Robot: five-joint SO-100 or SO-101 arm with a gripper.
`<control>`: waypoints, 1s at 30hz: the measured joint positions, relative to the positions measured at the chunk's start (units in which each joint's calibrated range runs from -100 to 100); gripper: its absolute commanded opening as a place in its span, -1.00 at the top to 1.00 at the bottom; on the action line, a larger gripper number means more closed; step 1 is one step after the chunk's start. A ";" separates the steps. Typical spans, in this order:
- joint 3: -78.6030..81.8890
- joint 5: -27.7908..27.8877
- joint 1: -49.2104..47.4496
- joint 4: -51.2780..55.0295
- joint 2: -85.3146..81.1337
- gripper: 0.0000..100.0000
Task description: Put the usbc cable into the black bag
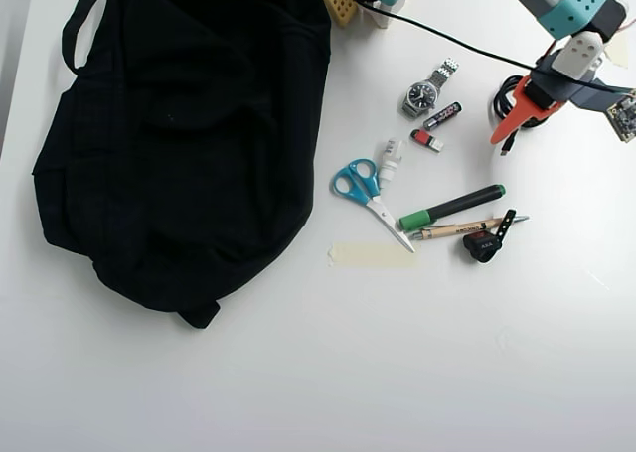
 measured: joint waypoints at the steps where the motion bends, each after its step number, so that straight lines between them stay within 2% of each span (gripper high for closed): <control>1: -0.09 0.00 0.00 -0.17 0.50 0.22; 30: -0.09 0.00 0.00 -1.45 0.75 0.24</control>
